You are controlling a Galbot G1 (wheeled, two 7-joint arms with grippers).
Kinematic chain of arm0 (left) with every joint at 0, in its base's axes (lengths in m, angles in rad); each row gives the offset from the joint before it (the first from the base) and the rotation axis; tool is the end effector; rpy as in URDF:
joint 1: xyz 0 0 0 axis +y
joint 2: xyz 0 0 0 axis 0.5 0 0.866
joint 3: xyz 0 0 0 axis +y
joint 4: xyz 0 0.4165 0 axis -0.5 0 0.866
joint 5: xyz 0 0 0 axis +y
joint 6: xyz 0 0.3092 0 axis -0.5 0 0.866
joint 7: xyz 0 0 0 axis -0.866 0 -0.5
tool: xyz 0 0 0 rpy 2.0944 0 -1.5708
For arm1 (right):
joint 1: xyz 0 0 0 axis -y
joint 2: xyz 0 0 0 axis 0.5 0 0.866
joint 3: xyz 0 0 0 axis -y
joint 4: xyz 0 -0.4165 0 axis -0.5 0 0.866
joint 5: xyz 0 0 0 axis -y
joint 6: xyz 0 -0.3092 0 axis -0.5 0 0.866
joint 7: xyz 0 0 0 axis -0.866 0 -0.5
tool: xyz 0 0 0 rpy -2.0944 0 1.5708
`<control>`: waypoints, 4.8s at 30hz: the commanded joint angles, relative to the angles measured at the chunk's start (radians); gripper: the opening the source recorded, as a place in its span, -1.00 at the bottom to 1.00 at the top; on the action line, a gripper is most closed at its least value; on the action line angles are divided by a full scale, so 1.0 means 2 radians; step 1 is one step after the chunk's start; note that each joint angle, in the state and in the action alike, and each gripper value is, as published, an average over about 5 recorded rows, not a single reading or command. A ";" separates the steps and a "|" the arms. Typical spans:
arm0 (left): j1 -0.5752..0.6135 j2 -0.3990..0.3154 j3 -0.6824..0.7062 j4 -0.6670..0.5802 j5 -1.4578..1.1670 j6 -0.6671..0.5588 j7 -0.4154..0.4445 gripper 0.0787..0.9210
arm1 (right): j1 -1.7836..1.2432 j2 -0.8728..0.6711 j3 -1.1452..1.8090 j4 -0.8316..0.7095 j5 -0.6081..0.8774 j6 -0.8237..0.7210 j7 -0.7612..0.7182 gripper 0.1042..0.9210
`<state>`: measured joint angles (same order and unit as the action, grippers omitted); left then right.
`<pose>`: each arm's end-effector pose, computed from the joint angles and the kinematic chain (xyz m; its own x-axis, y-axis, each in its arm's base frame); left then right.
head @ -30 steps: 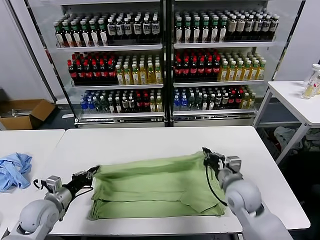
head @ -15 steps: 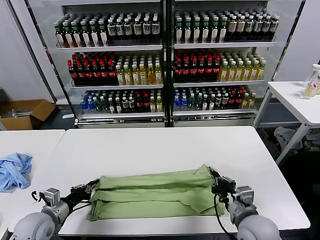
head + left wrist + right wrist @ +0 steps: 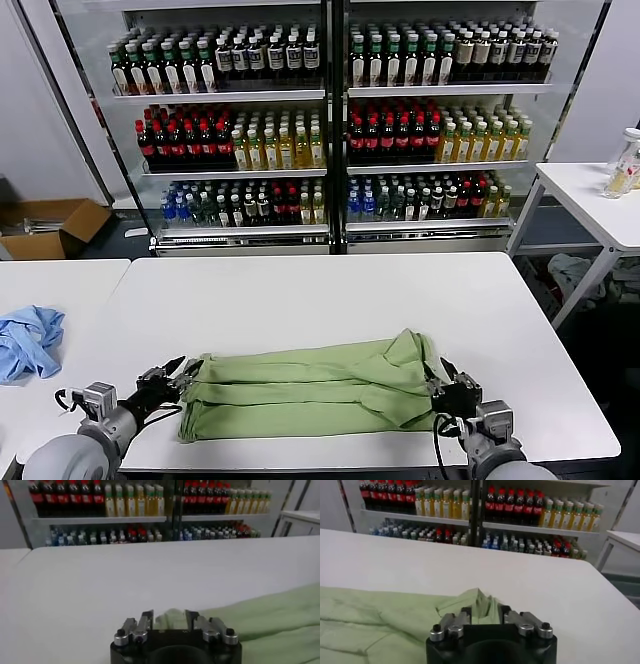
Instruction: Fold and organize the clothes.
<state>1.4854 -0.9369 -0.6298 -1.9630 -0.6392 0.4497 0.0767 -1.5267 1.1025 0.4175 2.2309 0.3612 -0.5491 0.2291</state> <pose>0.1629 0.2011 -0.3220 -0.8489 0.2136 0.4835 0.2121 0.9755 -0.0585 0.1167 -0.0793 -0.3020 -0.8964 -0.0968 0.4324 -0.1535 0.9833 -0.0980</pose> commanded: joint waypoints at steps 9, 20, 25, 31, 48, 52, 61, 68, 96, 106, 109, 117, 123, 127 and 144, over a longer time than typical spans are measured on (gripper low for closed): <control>-0.005 -0.082 0.116 -0.032 -0.030 0.027 -0.284 0.58 | -0.029 0.006 -0.009 0.014 -0.043 0.006 0.001 0.63; -0.015 -0.084 0.112 -0.031 -0.059 0.030 -0.306 0.67 | -0.034 0.011 -0.011 0.015 -0.050 0.009 0.002 0.76; -0.014 -0.085 0.114 -0.034 -0.061 0.032 -0.304 0.29 | -0.033 0.012 -0.012 0.015 -0.051 0.010 0.003 0.76; -0.015 -0.091 0.123 -0.032 -0.044 0.034 -0.297 -0.12 | -0.035 0.013 -0.012 0.016 -0.053 0.010 0.003 0.76; 0.029 -0.011 -0.107 -0.049 0.151 0.048 -0.203 -0.95 | -0.033 0.004 -0.008 0.020 -0.053 0.009 0.004 0.76; 0.046 -0.002 -0.160 -0.036 0.142 0.039 -0.201 -0.95 | -0.029 0.003 -0.008 0.020 -0.053 0.008 0.004 0.76; 0.023 -0.048 -0.006 -0.188 -0.184 0.064 -0.263 -0.95 | -0.032 0.002 -0.002 0.026 -0.053 0.007 0.005 0.76; -0.019 -0.104 0.169 -0.178 -0.149 0.063 -0.234 -0.95 | -0.036 0.006 0.002 0.026 -0.056 0.007 0.005 0.76; -0.132 -0.199 0.246 -0.049 -0.061 0.015 -0.213 -0.81 | -0.025 0.009 -0.001 0.021 -0.057 0.001 0.009 0.76; -0.065 -0.102 0.111 -0.074 0.010 0.013 -0.186 -0.11 | -0.021 0.009 -0.005 0.017 -0.057 0.002 0.007 0.76; -0.030 -0.080 0.068 -0.055 0.021 0.039 -0.192 0.09 | -0.022 0.009 -0.004 0.017 -0.057 0.003 0.006 0.76; 0.000 -0.087 0.057 -0.037 0.031 0.062 -0.207 0.62 | -0.024 0.006 -0.002 0.017 -0.057 0.004 0.005 0.76; 0.003 -0.089 0.059 -0.034 0.032 0.063 -0.206 0.76 | -0.028 0.005 0.001 0.017 -0.057 0.005 0.005 0.76; 0.003 -0.091 0.061 -0.032 0.018 0.063 -0.201 0.77 | -0.029 0.004 0.002 0.016 -0.057 0.006 0.005 0.76; -0.015 -0.107 0.076 -0.012 -0.017 0.043 -0.164 0.00 | -0.029 0.003 0.006 0.020 -0.053 0.005 0.004 0.76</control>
<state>1.4535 -1.1472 -0.4730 -2.0085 -0.6493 0.5508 -0.2782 -1.5860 1.1075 0.4281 2.2687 0.2546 -0.5394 0.2378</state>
